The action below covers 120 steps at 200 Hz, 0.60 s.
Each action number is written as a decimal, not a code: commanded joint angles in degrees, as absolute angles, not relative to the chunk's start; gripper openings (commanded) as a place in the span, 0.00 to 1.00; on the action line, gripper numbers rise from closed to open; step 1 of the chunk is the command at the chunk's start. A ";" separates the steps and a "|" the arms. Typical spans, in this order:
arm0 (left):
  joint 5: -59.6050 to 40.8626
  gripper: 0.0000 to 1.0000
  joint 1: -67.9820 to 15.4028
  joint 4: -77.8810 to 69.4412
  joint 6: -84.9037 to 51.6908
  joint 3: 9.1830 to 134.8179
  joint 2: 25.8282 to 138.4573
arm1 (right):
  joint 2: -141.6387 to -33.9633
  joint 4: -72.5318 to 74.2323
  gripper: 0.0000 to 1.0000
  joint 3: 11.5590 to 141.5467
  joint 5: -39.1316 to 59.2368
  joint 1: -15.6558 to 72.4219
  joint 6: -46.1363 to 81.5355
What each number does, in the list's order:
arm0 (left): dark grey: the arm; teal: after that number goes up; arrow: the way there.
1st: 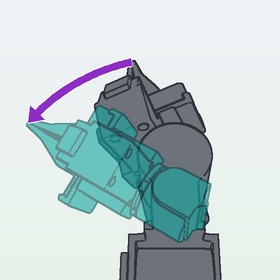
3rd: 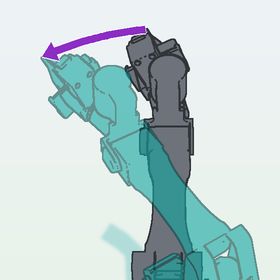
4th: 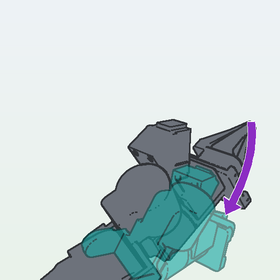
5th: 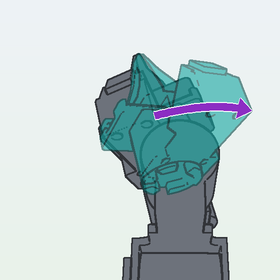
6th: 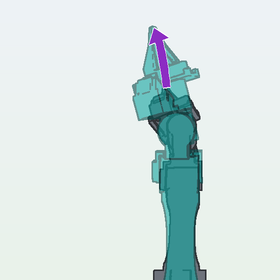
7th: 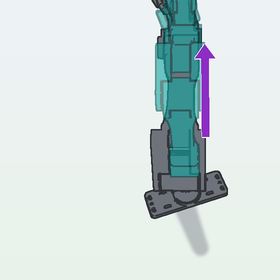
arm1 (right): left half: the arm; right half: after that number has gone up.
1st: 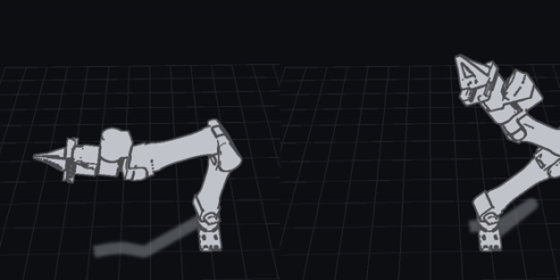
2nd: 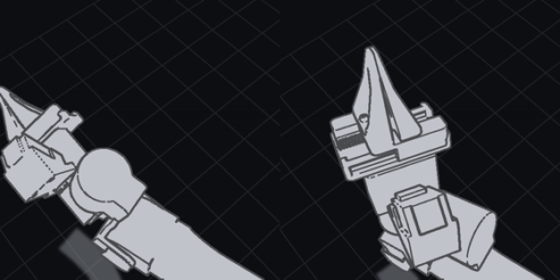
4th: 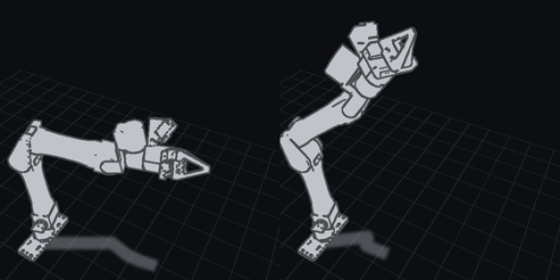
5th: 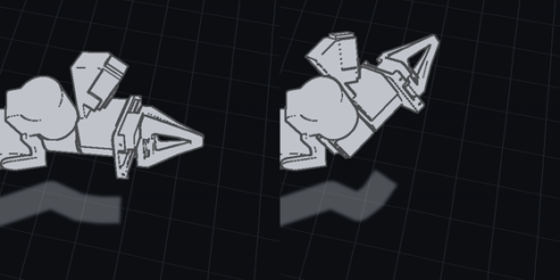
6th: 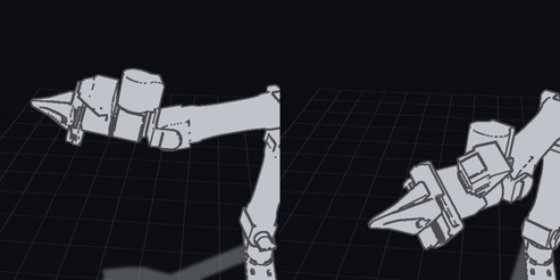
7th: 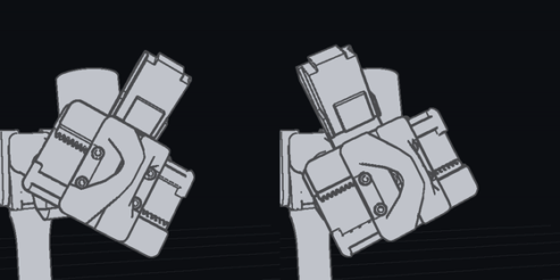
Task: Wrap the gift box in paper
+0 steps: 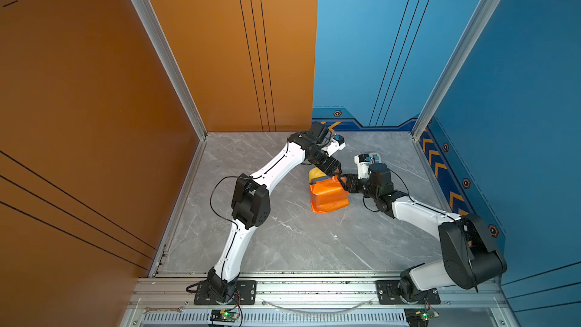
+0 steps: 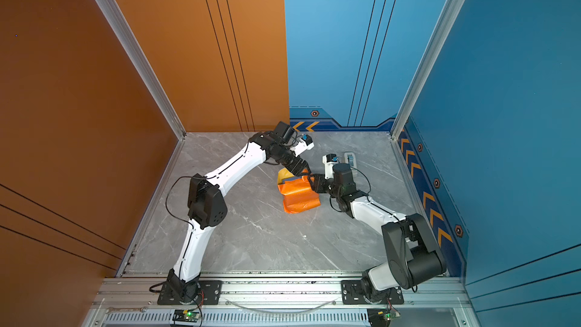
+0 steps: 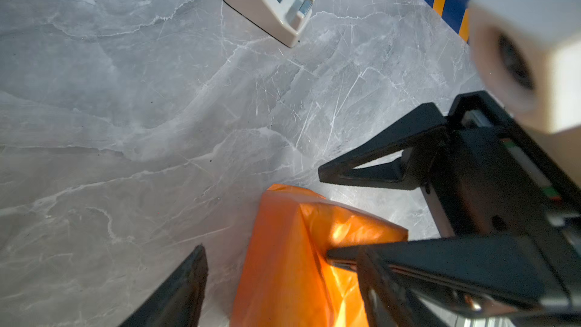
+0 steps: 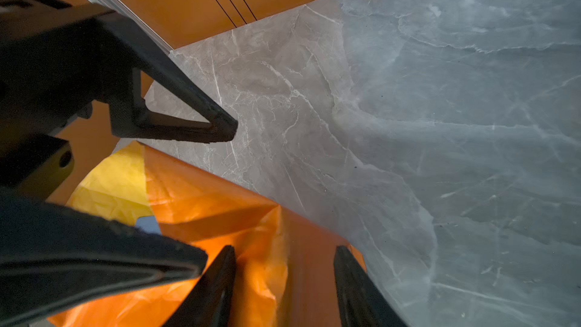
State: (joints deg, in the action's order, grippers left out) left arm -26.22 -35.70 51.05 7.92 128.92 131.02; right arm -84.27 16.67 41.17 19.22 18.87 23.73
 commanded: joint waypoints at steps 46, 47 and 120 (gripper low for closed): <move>-31.15 0.52 -35.89 57.23 8.16 134.56 135.04 | -87.29 3.52 0.53 37.82 19.89 20.58 19.78; -31.13 0.53 -35.92 57.18 8.17 134.56 135.07 | -87.28 3.38 0.53 37.76 19.87 20.57 19.78; -32.63 0.18 -35.42 57.63 7.65 135.08 135.11 | -87.36 3.00 0.53 37.88 19.52 20.57 19.51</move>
State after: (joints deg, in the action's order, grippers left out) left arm -30.13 -35.57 55.64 7.40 133.03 134.50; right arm -84.27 16.71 41.17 19.18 18.92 22.26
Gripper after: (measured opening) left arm 0.238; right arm 0.533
